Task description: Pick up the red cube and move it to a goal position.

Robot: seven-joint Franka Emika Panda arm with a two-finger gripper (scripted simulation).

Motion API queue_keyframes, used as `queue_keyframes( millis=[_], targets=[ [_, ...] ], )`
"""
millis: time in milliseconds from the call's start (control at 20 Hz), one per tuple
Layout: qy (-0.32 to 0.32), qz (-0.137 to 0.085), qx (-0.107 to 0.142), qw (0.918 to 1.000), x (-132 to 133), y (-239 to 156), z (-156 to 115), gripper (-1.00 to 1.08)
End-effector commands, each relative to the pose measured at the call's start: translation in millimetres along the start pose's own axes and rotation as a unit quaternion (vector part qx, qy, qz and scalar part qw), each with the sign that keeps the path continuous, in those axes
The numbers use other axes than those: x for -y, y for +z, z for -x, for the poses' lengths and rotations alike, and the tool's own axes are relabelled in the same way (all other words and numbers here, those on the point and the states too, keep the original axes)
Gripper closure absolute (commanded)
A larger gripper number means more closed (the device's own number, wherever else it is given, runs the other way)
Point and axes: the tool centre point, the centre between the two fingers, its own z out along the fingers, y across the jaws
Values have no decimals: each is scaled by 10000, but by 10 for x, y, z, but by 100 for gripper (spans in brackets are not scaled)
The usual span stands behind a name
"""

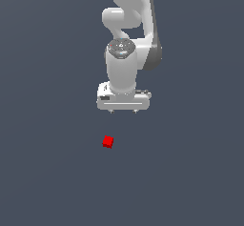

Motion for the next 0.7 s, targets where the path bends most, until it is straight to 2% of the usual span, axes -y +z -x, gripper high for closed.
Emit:
queue_keyframes(
  millis=[0,300,650],
  targets=[
    [0,0,0,10000,0,0,0,-92],
    [64,8,-6,10000,-33,79,-44,-92],
    [298,36,-27,9995,-160,366,-202,-92]
  ],
)
